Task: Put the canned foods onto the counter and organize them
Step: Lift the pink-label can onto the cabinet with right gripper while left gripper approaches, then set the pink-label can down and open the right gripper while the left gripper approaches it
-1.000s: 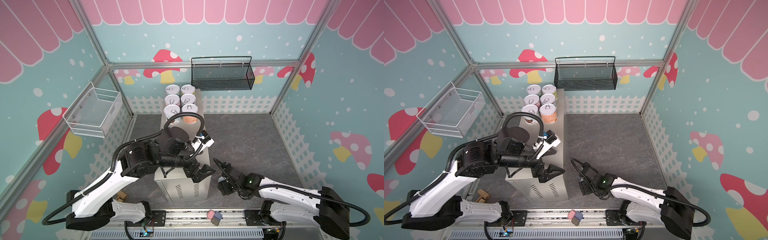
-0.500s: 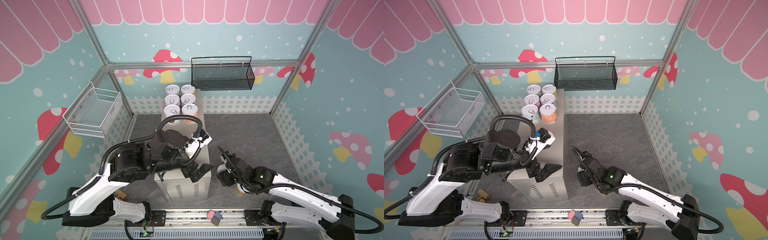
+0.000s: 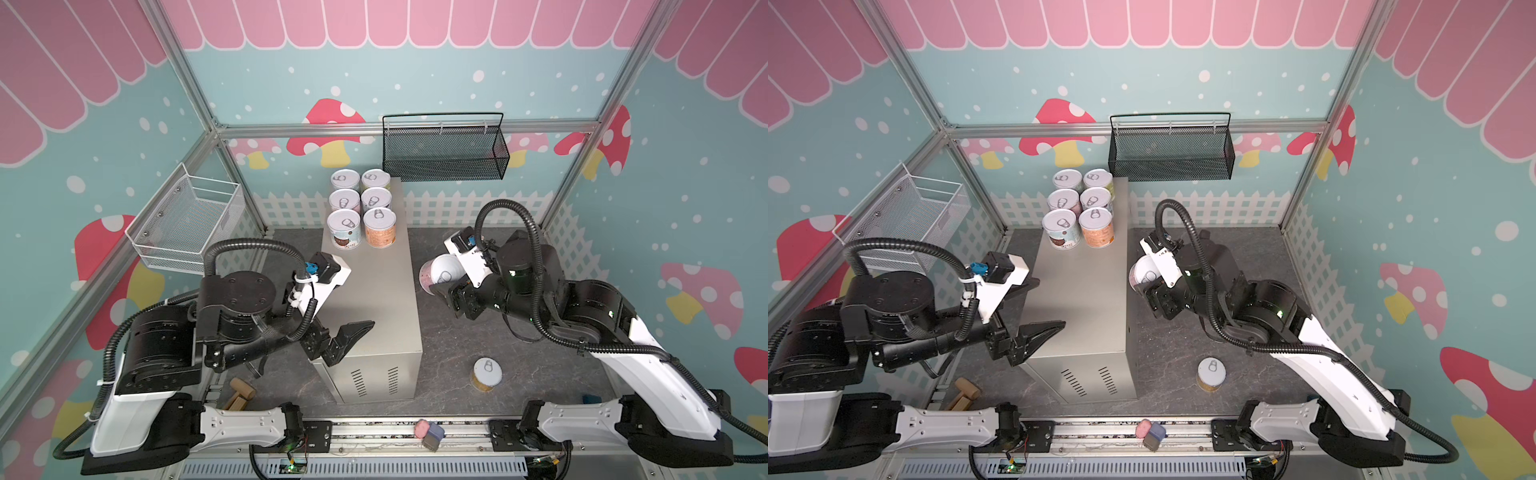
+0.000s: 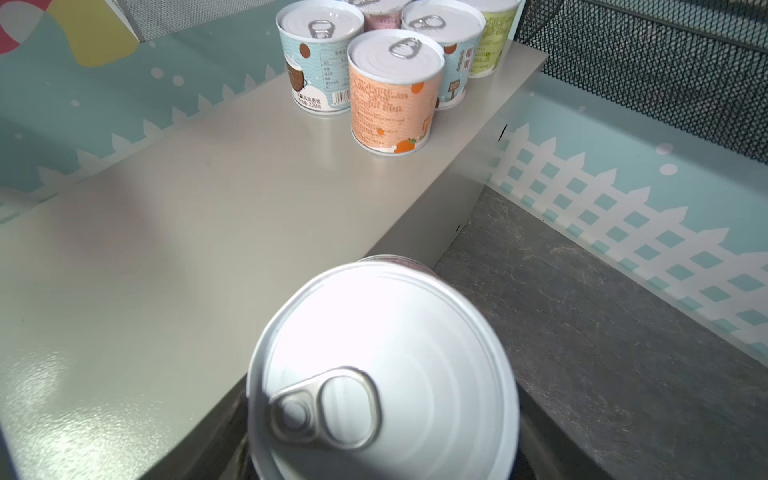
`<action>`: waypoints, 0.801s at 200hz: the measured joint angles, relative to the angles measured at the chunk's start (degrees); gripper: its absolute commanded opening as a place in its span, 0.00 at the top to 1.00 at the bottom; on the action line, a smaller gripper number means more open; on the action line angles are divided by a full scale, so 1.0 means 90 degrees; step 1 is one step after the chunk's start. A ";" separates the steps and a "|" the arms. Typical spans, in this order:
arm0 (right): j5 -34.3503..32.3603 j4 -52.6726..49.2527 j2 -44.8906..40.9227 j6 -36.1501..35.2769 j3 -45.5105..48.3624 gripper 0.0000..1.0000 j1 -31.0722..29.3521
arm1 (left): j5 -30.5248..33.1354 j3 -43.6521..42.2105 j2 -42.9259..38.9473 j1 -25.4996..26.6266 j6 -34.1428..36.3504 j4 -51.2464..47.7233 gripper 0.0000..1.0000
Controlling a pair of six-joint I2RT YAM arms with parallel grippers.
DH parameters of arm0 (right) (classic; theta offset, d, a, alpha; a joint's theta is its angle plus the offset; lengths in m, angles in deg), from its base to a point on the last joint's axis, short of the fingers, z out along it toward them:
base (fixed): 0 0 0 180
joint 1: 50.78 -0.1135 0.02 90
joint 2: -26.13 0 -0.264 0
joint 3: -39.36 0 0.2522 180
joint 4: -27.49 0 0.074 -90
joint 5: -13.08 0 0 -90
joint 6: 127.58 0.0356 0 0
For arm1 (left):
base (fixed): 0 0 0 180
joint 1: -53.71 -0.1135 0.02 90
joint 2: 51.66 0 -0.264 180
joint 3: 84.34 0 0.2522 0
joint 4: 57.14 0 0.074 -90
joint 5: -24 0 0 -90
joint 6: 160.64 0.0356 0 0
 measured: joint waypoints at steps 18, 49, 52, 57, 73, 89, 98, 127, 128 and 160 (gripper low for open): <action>0.0197 -0.0359 0.0527 -0.0364 -0.0869 0.37 0.0000 | 0.0148 0.0000 -0.0126 0.0000 0.0005 -0.0092 0.01; 0.0512 -0.0806 0.1511 -0.0896 -0.2113 0.37 0.0000 | 0.0415 0.0005 -0.0155 0.0000 0.0034 -0.0323 0.01; 0.0549 -0.0826 0.1579 -0.0935 -0.2171 0.37 0.0000 | 0.0437 0.0005 -0.0153 0.0000 0.0041 -0.0338 0.01; 0.0629 -0.0862 0.1707 -0.1005 -0.2271 0.37 0.0000 | 0.0461 0.0005 -0.0153 0.0000 0.0053 -0.0359 0.01; 0.0874 -0.0967 0.2004 -0.1180 -0.2453 0.36 0.0000 | 0.0537 0.0005 -0.0163 0.0002 0.0085 -0.0406 0.01; 0.1117 -0.1027 0.2234 -0.1311 -0.2521 0.36 0.0000 | 0.0612 0.0002 -0.0180 0.0000 0.0141 -0.0430 0.00; 0.1231 -0.1042 0.2336 -0.1370 -0.2535 0.36 -0.0002 | 0.0648 0.0000 -0.0187 0.0002 0.0163 -0.0442 0.01; 0.1494 -0.0967 0.2635 -0.1477 -0.2730 0.33 -0.0036 | 0.0799 -0.0044 -0.0192 0.0002 0.0228 -0.0466 0.01; 0.1501 -0.0964 0.2642 -0.1477 -0.2735 0.33 -0.0039 | 0.0804 -0.0046 -0.0192 0.0000 0.0231 -0.0466 0.01; 0.1775 -0.0794 0.2934 -0.1545 -0.2939 0.31 -0.0211 | 0.1195 -0.0146 -0.0182 0.0000 0.0345 -0.0444 0.01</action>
